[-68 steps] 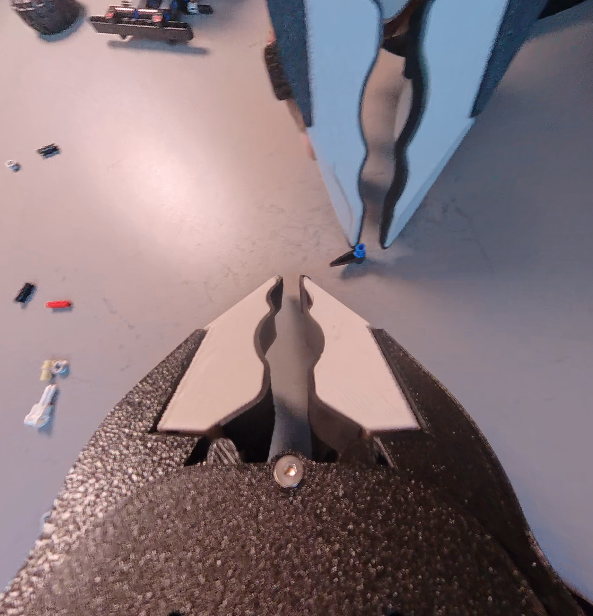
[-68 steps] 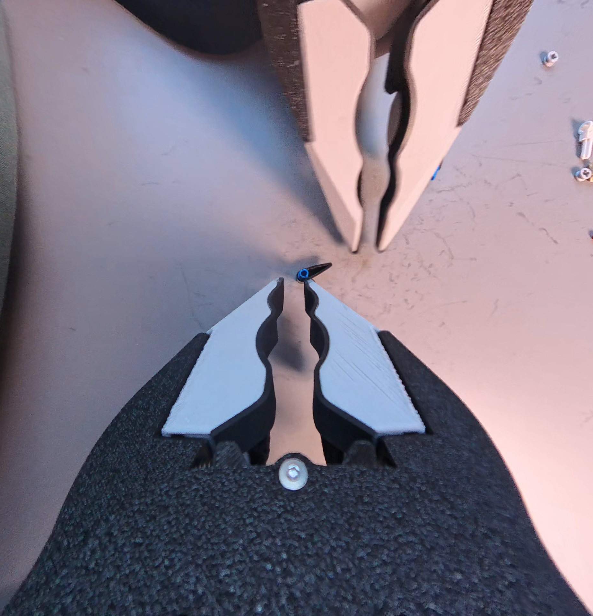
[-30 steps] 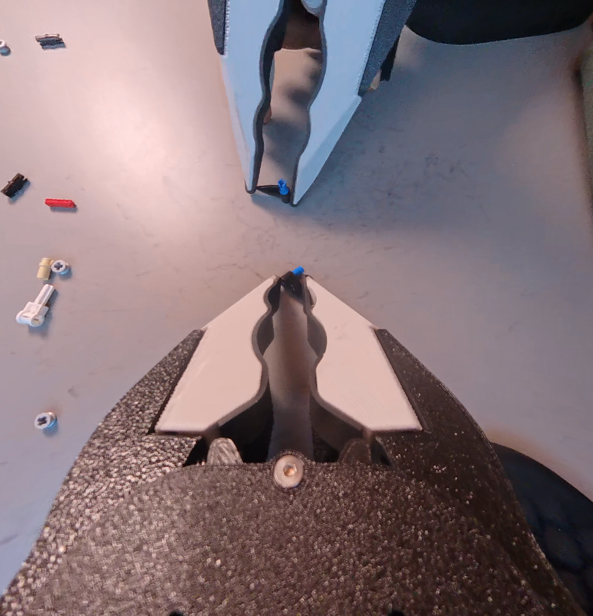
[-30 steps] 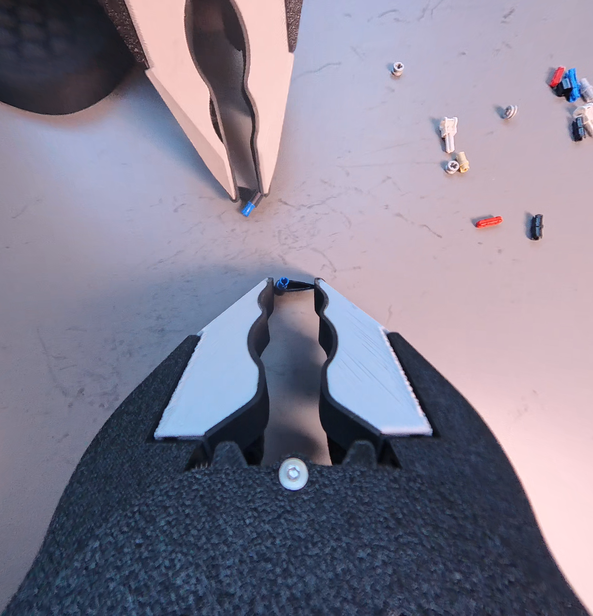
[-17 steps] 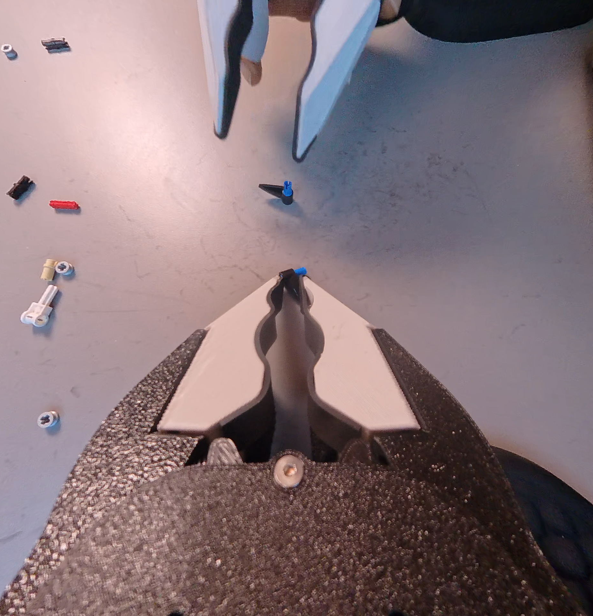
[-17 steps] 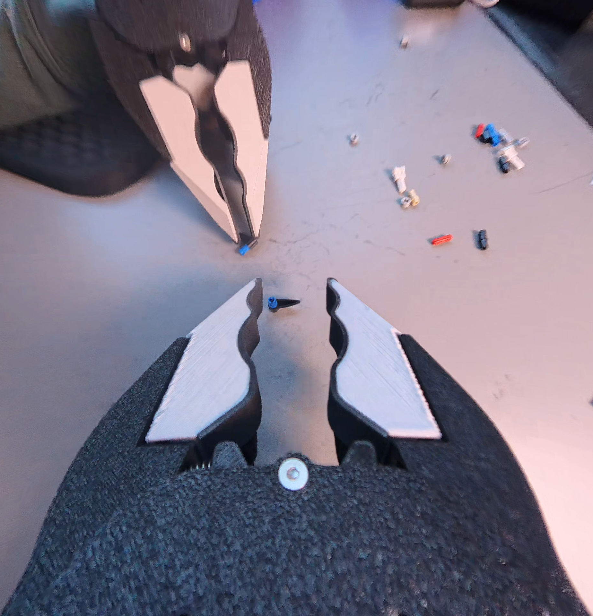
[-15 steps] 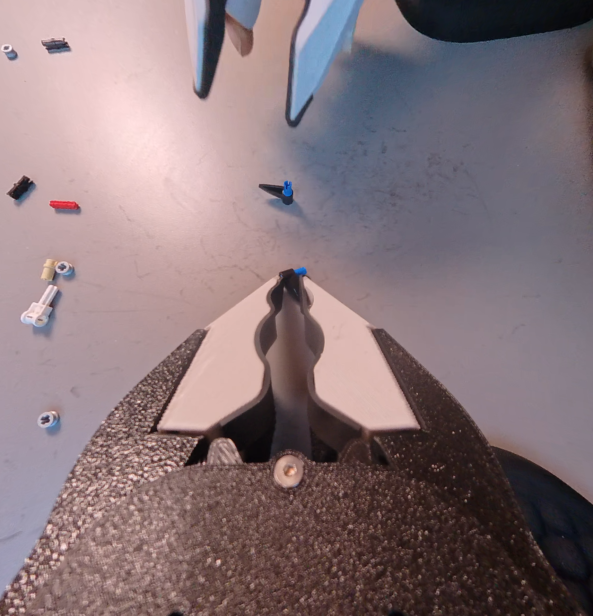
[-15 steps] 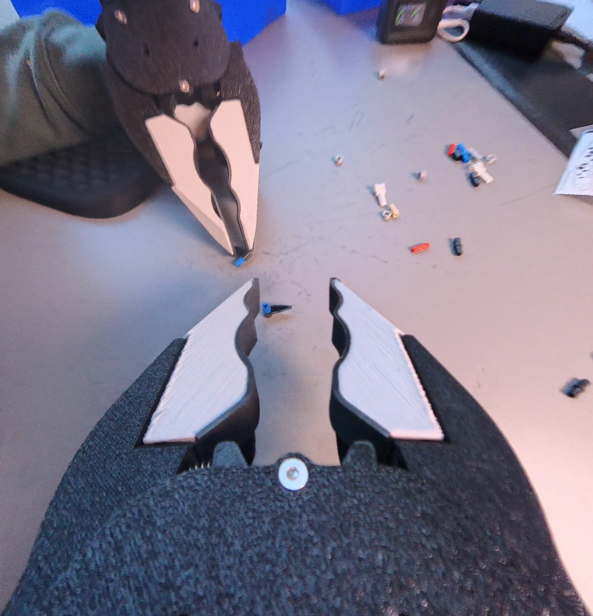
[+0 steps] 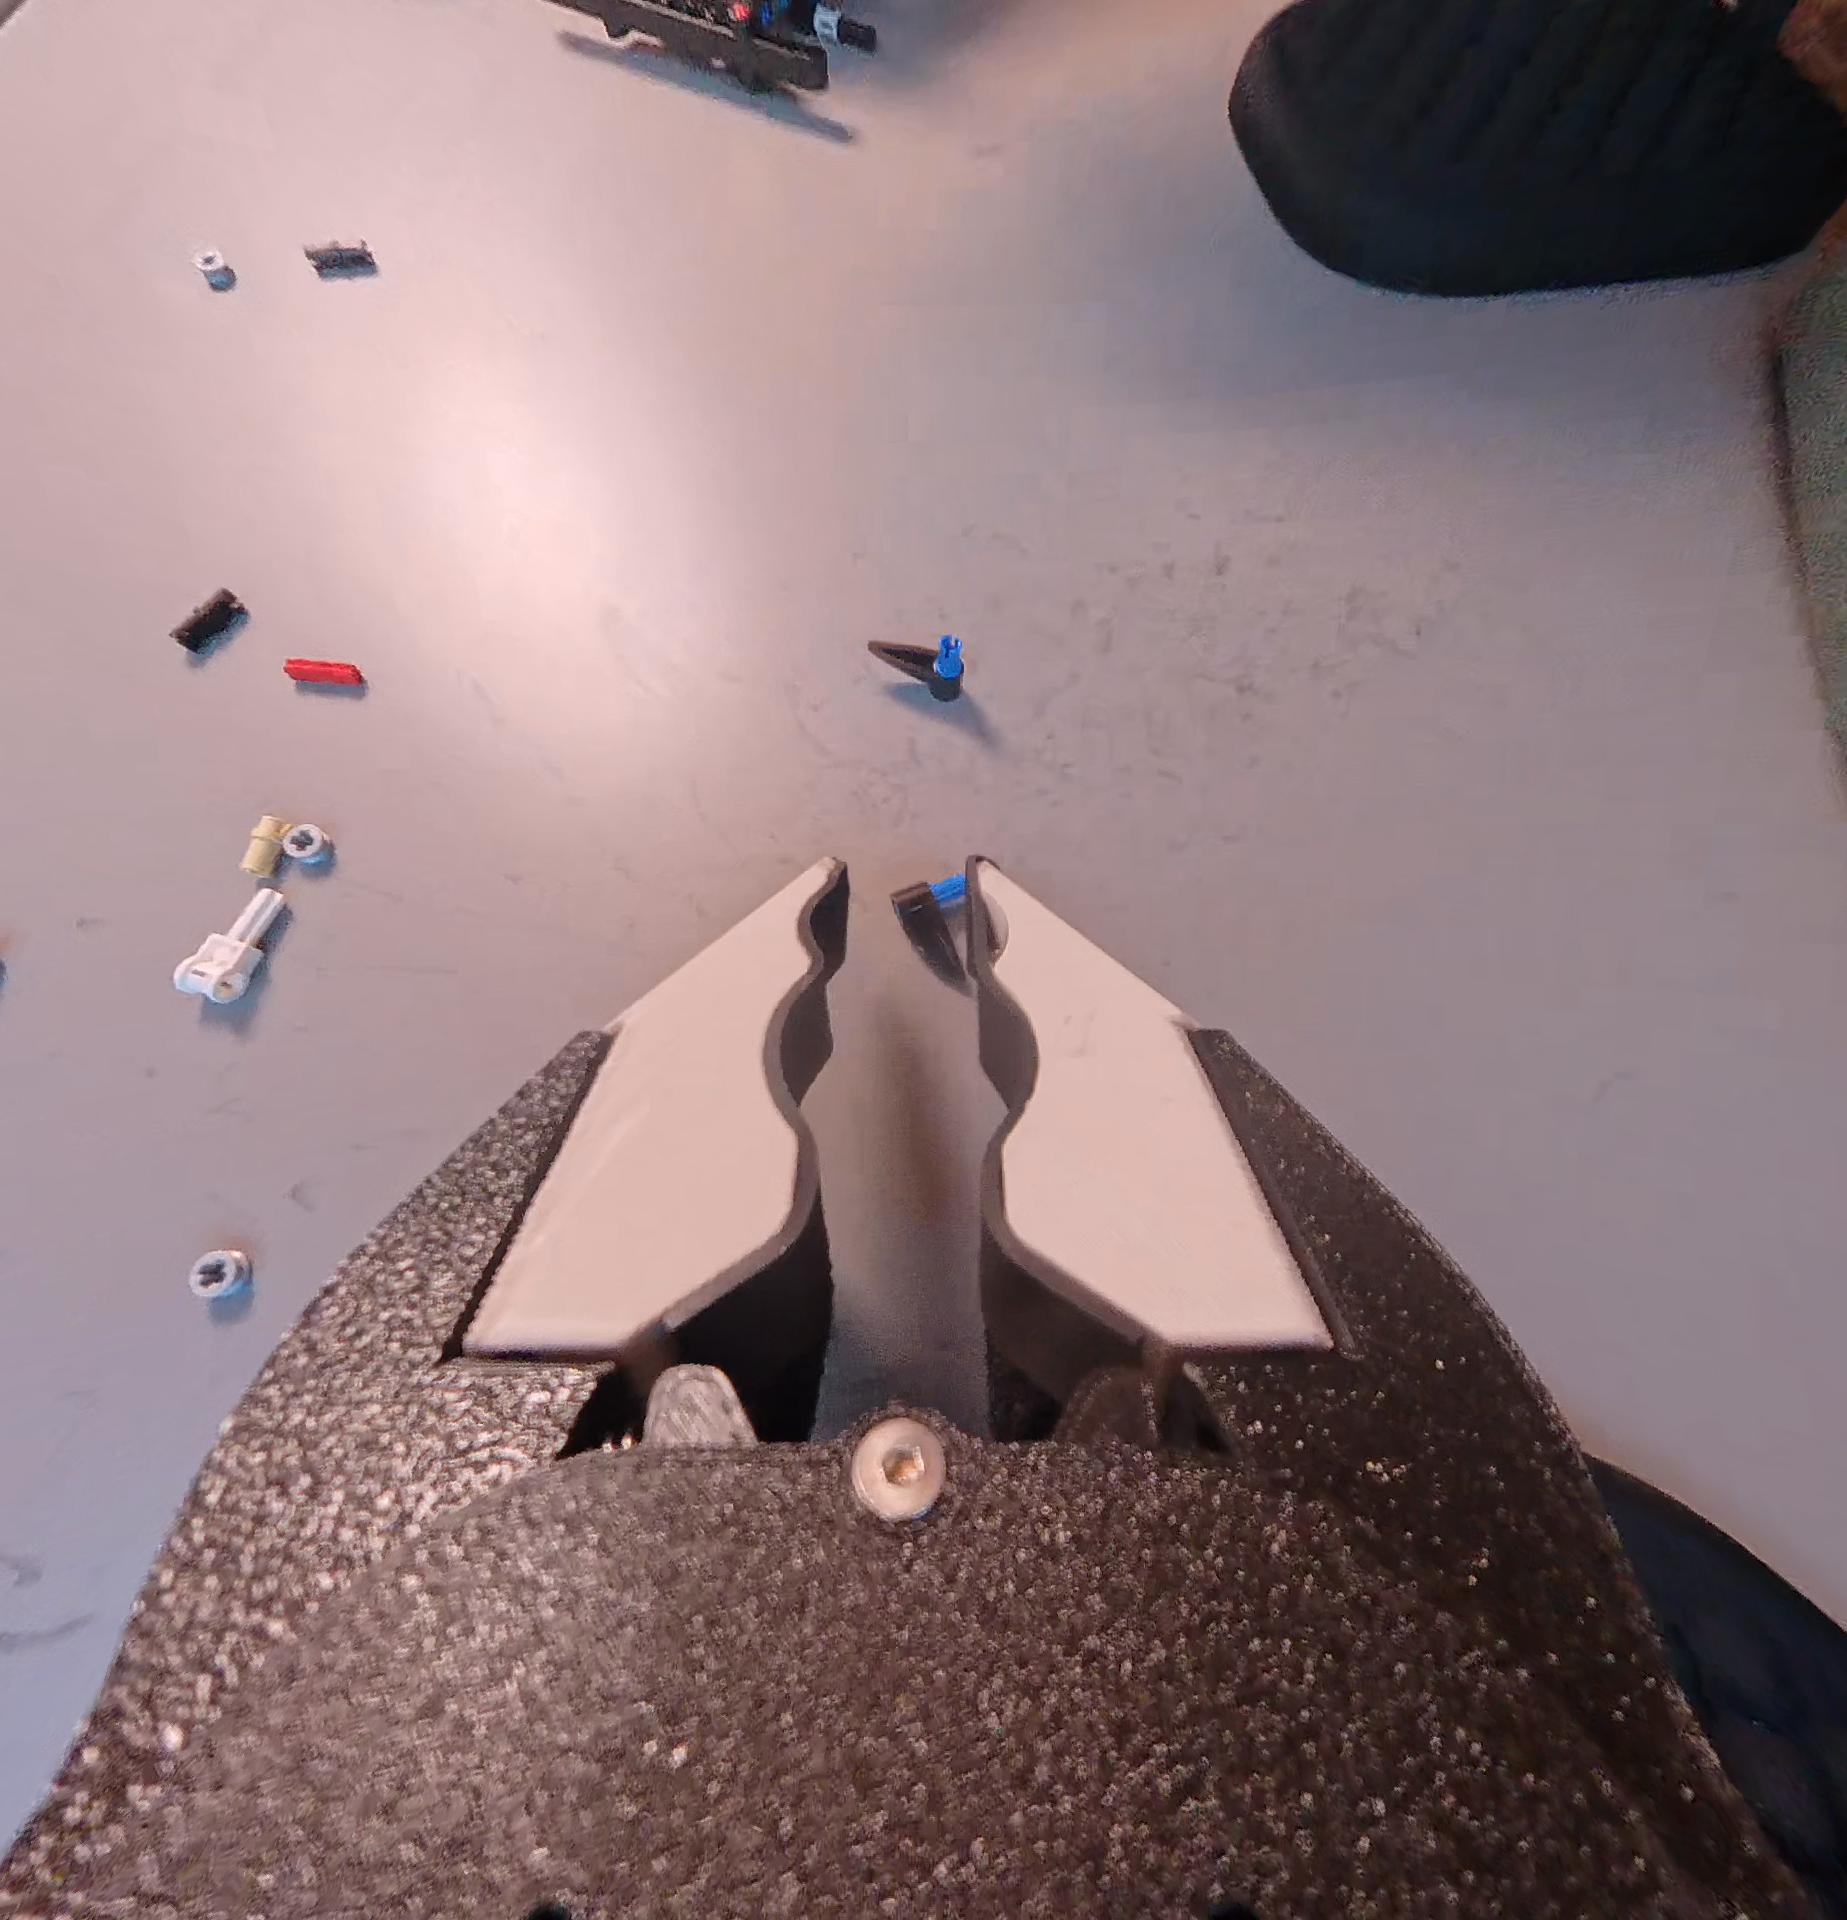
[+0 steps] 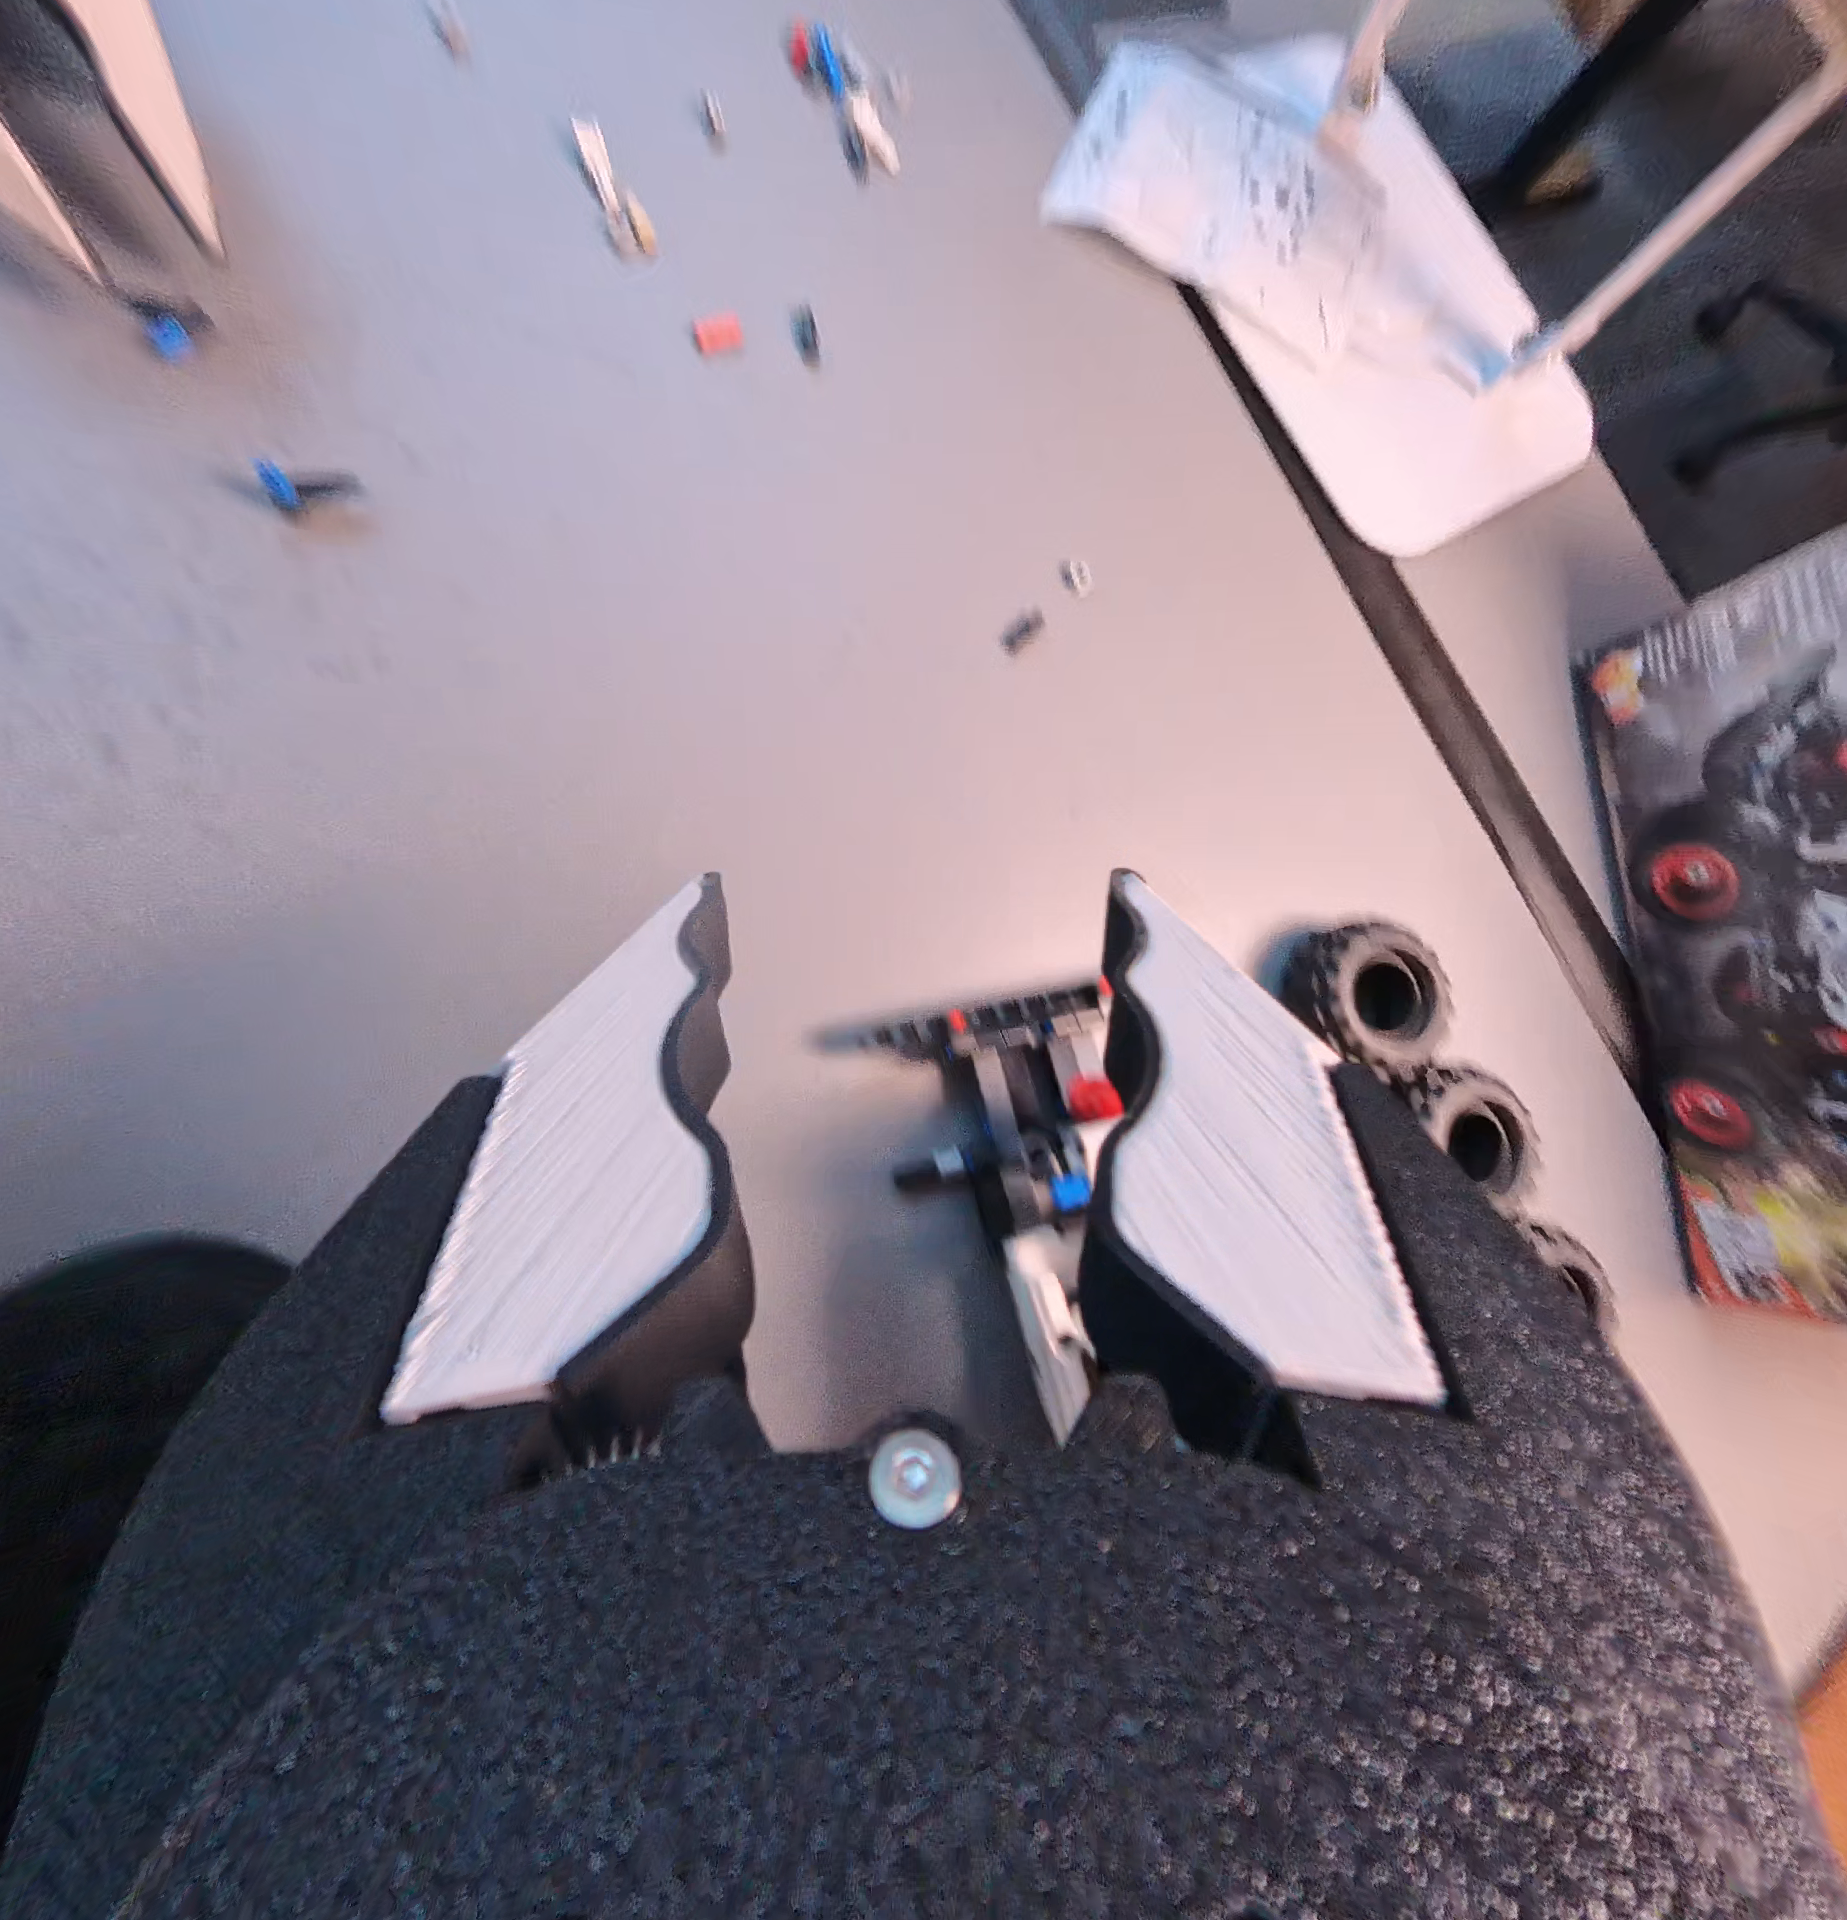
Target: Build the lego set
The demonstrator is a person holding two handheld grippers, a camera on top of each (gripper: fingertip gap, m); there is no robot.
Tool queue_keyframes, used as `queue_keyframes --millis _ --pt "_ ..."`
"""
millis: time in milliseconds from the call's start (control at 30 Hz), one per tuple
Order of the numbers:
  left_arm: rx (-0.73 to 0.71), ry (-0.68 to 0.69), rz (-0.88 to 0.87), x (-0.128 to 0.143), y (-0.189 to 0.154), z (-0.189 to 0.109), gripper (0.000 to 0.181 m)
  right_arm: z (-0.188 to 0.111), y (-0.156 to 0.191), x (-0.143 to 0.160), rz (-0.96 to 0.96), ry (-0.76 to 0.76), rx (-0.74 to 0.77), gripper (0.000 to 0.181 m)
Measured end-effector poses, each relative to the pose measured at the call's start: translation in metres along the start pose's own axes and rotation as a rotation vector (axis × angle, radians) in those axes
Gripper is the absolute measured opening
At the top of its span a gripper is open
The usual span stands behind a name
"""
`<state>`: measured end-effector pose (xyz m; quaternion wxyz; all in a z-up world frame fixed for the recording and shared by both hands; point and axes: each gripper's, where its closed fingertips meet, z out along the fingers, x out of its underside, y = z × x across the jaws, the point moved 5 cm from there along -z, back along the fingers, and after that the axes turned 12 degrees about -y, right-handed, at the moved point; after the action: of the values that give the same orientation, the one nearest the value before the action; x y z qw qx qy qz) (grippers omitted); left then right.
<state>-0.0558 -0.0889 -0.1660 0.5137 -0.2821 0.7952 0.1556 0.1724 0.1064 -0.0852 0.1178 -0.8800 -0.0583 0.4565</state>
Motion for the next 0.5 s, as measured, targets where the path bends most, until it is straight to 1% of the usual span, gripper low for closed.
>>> queue_keyframes --millis 100,167,267,300,367,400,500 --pt "-0.044 -0.058 -0.006 -0.008 0.006 -0.004 0.026 -0.027 -0.027 0.029 -0.031 0.184 0.016 0.086" --pt "-0.084 -0.084 -0.002 -0.011 0.011 -0.007 0.027 -0.041 -0.038 0.049 0.001 0.294 -0.028 0.095" --pt "-0.125 -0.102 0.004 -0.014 0.016 -0.010 0.028 -0.047 -0.050 0.076 -0.009 0.413 -0.061 0.099" --pt "-0.132 -0.105 0.005 -0.014 0.017 -0.010 0.028 -0.044 -0.053 0.080 -0.030 0.416 -0.059 0.095" --pt "-0.141 -0.102 0.010 -0.013 0.018 -0.009 0.028 -0.041 -0.060 0.080 -0.070 0.438 -0.039 0.078" --pt "-0.146 -0.098 0.012 -0.013 0.019 -0.009 0.028 -0.041 -0.062 0.079 -0.091 0.453 -0.044 0.073" --pt "-0.151 -0.084 0.020 -0.011 0.018 -0.007 0.028 -0.036 -0.059 0.075 -0.130 0.458 -0.093 0.072"
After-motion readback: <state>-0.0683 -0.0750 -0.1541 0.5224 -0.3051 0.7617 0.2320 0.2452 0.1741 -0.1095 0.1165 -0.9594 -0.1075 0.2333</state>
